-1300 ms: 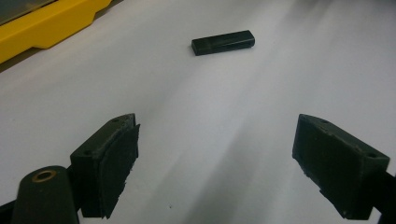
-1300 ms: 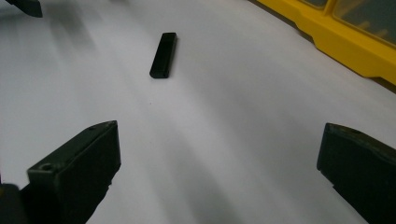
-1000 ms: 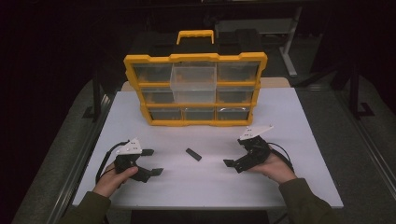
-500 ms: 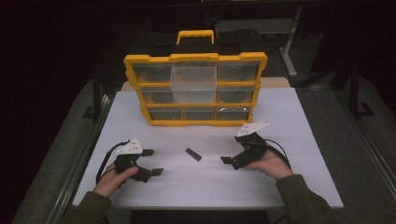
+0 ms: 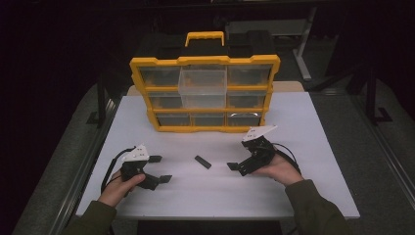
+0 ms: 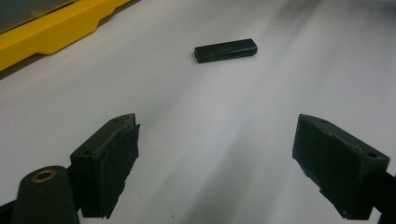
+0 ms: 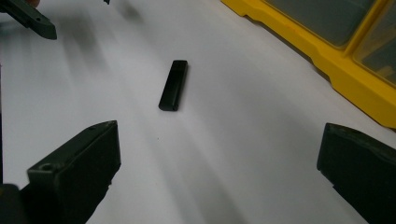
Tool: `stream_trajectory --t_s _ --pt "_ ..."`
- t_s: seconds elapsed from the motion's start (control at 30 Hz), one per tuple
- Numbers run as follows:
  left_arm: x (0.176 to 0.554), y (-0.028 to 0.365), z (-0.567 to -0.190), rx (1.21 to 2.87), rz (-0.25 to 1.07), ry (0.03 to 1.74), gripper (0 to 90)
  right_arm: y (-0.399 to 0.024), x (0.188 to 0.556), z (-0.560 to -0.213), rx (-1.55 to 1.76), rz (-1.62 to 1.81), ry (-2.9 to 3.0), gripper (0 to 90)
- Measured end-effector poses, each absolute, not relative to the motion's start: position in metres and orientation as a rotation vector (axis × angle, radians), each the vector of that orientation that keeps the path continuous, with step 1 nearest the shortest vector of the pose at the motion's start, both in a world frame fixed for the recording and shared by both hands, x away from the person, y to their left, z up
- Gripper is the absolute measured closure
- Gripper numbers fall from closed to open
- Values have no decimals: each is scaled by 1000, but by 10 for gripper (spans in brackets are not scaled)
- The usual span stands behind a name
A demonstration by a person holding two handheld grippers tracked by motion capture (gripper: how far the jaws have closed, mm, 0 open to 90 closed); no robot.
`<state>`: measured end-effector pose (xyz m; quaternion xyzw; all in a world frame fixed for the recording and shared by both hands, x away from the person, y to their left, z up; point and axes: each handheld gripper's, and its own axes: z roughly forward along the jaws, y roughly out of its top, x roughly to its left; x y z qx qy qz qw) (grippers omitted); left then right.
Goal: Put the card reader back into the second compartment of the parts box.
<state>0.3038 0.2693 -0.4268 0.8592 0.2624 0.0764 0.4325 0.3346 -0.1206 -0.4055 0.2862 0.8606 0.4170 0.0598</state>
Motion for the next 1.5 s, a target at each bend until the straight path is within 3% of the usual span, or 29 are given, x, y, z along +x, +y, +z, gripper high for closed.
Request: stream_trajectory --t_s 1.5 --pt "303 267 -427 2144 185 645 142 -86 349 -397 786 1259 2675 0"
